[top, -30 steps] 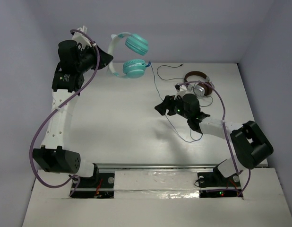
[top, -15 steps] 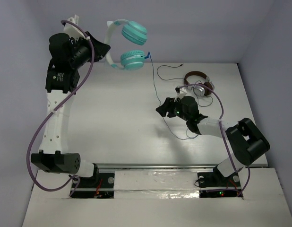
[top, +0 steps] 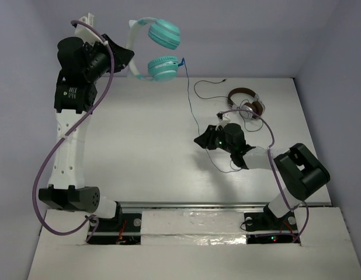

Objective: Wrap the headphones

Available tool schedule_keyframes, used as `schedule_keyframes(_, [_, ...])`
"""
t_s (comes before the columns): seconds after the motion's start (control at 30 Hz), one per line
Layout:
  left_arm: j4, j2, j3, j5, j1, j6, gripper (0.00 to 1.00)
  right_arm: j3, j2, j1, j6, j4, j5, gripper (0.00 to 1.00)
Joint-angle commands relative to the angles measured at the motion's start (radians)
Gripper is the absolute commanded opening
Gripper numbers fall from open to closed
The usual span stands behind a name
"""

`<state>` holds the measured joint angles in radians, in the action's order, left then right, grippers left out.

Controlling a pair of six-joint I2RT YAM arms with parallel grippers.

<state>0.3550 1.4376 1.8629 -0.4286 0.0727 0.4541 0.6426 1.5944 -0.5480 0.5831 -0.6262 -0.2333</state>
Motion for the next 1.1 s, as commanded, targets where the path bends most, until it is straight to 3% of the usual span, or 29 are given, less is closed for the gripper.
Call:
schedule_keyframes(0.0, [-0.1,-0.008,0.064,0.001,0.004,0.057,0.0,-0.015,0.041,-0.001,0.055,-0.138,-0.078,0.39])
schedule_keyframes(0.03, [-0.108,-0.005,0.059,-0.001,0.004,0.063,0.0,-0.014,0.051,-0.001,0.06,-0.145,-0.095,0.39])
schedule_keyframes(0.1, [-0.111,-0.002,0.038,0.013,0.004,0.061,0.0,-0.02,0.059,-0.001,0.072,-0.158,-0.106,0.25])
schedule_keyframes(0.23, [-0.126,0.004,-0.005,0.034,-0.016,0.057,0.0,-0.049,0.033,-0.001,0.084,-0.184,-0.095,0.21])
schedule_keyframes(0.27, [-0.132,0.007,-0.028,0.042,-0.016,0.061,0.0,-0.046,0.029,-0.01,0.08,-0.156,-0.089,0.09])
schedule_keyframes(0.33, [-0.157,0.01,-0.053,0.054,-0.025,0.067,0.0,-0.037,0.009,-0.019,0.08,-0.121,-0.072,0.0])
schedule_keyframes(0.6, [-0.264,0.049,-0.275,0.096,-0.047,0.133,0.0,0.195,-0.016,-0.122,-0.002,0.356,0.029,0.0])
schedule_keyframes(0.87, [-0.451,-0.032,-0.631,0.316,-0.027,0.239,0.0,0.327,-0.034,-0.317,-0.121,0.721,0.126,0.0])
schedule_keyframes(1.07, [-0.462,-0.075,-0.743,0.536,0.071,0.213,0.0,0.526,-0.033,-0.454,-0.229,0.989,0.207,0.0])
